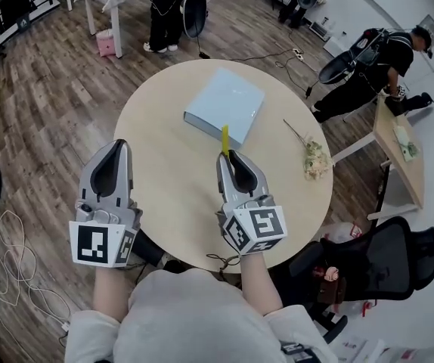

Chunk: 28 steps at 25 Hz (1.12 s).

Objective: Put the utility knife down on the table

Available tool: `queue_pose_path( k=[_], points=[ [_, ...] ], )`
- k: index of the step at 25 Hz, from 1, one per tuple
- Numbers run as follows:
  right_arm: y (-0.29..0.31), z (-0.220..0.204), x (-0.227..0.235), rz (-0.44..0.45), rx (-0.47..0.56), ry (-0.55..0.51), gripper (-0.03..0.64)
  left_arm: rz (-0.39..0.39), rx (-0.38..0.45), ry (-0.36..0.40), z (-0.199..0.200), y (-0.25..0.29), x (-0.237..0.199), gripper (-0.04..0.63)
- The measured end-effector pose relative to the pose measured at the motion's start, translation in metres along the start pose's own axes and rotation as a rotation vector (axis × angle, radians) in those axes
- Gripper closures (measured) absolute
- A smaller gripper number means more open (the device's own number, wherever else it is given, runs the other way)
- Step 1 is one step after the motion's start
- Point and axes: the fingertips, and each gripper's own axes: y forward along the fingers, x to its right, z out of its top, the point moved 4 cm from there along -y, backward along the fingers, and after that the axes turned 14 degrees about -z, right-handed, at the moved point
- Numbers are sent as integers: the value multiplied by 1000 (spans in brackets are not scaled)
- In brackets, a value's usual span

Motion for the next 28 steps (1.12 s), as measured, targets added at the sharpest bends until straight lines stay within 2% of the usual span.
queue_pose_path(
  k=[10, 20, 28],
  points=[
    [35, -52, -8, 4, -159, 18, 543, 27, -51, -40, -29, -2, -27, 586],
    [53, -115, -7, -12, -343, 45, 543, 36, -79, -56, -41, -8, -36, 586],
    [64, -167, -8, -15, -478, 18, 543, 54, -94, -60, -47, -12, -46, 586]
  ],
)
